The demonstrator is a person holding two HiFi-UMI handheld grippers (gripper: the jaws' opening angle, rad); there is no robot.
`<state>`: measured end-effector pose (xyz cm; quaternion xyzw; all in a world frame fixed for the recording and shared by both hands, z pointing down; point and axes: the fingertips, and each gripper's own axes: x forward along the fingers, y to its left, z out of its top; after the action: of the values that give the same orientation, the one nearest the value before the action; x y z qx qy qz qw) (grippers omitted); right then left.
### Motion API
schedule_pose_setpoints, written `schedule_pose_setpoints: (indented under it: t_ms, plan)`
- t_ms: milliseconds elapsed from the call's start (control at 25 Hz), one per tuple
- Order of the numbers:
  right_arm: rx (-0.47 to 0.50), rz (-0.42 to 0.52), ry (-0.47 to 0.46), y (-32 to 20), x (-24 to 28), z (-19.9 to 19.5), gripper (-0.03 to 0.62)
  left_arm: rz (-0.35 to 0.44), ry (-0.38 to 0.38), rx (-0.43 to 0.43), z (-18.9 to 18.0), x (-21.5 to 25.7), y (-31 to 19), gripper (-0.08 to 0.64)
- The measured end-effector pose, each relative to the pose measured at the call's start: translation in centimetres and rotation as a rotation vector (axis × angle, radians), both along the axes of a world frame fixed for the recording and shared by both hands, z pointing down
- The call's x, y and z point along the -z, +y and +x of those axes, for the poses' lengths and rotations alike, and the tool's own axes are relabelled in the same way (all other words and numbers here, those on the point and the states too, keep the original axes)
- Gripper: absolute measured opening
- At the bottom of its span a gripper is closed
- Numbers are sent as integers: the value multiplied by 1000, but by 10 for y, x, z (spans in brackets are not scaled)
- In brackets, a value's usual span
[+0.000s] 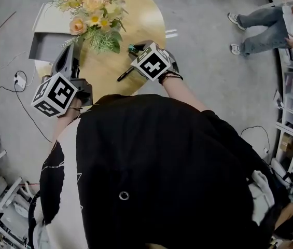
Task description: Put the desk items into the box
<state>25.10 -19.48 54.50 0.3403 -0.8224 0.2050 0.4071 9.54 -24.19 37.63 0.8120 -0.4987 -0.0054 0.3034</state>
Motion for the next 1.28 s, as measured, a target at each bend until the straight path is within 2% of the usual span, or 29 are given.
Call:
schedule_pose_setpoints:
  t_ms: [280,1120,1280]
  plan:
    - [-25,14,33,-4,-3,4,94,5,-7,2,-5,-1,0,9]
    - [-97,41,16,-16,7,10,54,15,17,24,-21,-1,3,9]
    - [-155,30,23,-17,11,20,40,20,22,31,-25,3,5,9]
